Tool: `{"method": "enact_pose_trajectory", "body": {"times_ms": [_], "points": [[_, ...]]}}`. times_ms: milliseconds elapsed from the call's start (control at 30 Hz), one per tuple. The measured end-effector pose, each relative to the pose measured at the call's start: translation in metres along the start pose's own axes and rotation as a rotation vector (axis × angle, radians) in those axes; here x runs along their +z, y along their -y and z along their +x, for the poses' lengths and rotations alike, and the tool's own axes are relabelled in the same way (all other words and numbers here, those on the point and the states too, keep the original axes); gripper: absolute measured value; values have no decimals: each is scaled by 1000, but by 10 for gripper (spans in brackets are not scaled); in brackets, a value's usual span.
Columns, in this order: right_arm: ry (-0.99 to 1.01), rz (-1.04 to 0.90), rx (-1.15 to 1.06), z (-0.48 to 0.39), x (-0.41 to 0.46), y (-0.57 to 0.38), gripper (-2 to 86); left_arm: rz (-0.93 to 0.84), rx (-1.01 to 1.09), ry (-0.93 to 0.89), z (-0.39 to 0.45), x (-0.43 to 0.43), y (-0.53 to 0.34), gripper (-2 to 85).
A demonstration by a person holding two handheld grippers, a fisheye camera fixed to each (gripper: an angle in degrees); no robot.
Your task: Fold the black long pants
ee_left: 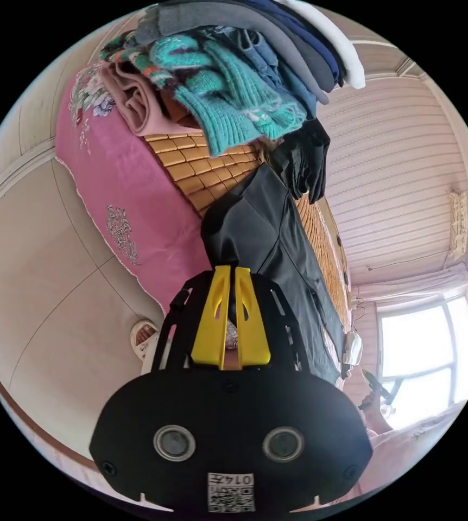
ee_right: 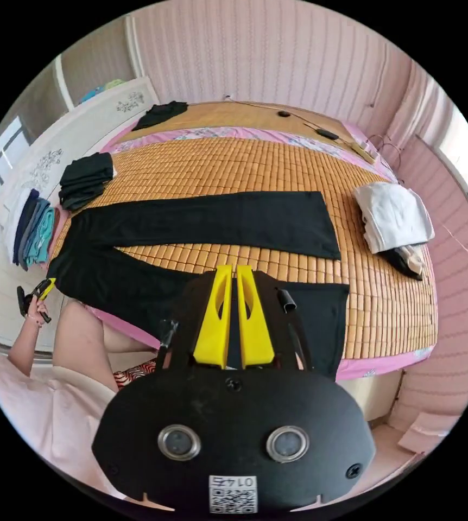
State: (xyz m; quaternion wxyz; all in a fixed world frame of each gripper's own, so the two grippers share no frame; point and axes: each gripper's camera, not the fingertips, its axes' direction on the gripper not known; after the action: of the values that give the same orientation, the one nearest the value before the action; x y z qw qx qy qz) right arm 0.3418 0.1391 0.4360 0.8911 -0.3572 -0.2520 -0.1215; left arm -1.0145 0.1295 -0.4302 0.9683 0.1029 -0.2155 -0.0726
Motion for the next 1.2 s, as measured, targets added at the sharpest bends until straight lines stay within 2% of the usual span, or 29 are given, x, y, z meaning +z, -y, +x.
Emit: {"method": "enact_pose_trajectory", "body": {"times_ms": [133, 233, 400, 567, 633, 867, 1033, 1200], "points": [[-10, -62, 421, 137, 4, -109, 105, -49, 33, 82, 25, -5, 11, -9], [-41, -118, 604, 200, 18, -171, 125, -90, 88, 156, 53, -8, 20, -10], [40, -151, 745, 266, 42, -232, 132, -81, 97, 199, 87, -11, 29, -10], [164, -243, 731, 306, 75, -261, 89, -105, 99, 273, 114, -2, 28, -10], [217, -199, 712, 318, 81, -270, 42, -92, 90, 280, 126, 0, 25, -10], [257, 2, 621, 342, 51, -274, 11, 7, 114, 169, 161, -9, 16, -10], [213, 126, 445, 368, 23, -208, 8, 112, 145, 108, 211, -14, 27, -10], [157, 113, 276, 378, 42, -104, 14, 134, 213, 69, 270, 10, 57, -7]]}}
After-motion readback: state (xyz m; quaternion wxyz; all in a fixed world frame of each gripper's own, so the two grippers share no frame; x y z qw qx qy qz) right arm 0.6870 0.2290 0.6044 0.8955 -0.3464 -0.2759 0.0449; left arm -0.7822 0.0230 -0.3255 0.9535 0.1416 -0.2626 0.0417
